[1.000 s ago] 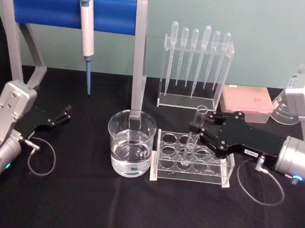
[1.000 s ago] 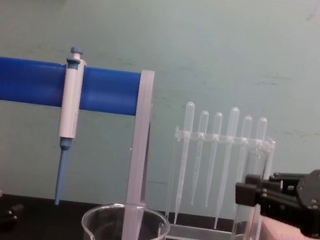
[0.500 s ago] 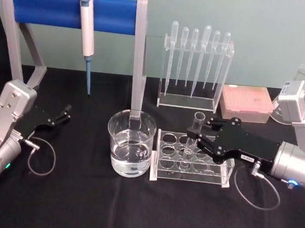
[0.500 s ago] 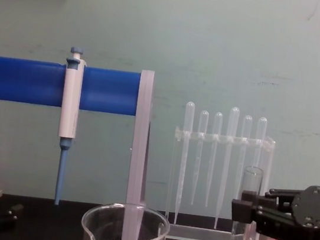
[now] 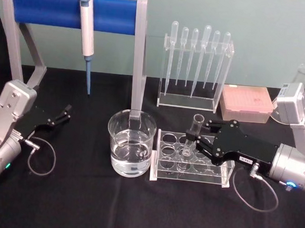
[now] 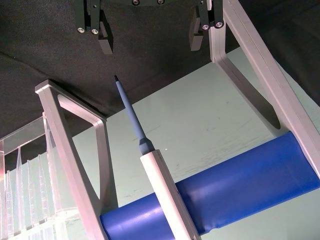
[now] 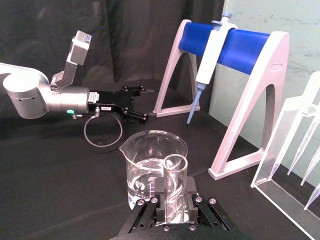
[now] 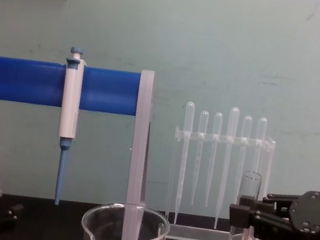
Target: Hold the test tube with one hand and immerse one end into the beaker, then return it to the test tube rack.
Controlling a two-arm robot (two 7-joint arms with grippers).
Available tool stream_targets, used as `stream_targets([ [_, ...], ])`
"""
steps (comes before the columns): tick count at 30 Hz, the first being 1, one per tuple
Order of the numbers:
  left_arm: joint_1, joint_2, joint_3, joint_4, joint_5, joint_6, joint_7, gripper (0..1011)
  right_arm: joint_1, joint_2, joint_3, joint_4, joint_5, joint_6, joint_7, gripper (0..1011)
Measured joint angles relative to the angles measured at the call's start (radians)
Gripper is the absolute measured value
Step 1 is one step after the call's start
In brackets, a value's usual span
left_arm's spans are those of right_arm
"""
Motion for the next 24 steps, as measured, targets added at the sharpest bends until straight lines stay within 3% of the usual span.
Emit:
stream_targets([
  [24,0.000,0.000,0.000,0.000,0.000,0.000,0.000,1000,0.002,-0.003,-0.004,0.003,-0.004,0.005,-0.001,241],
])
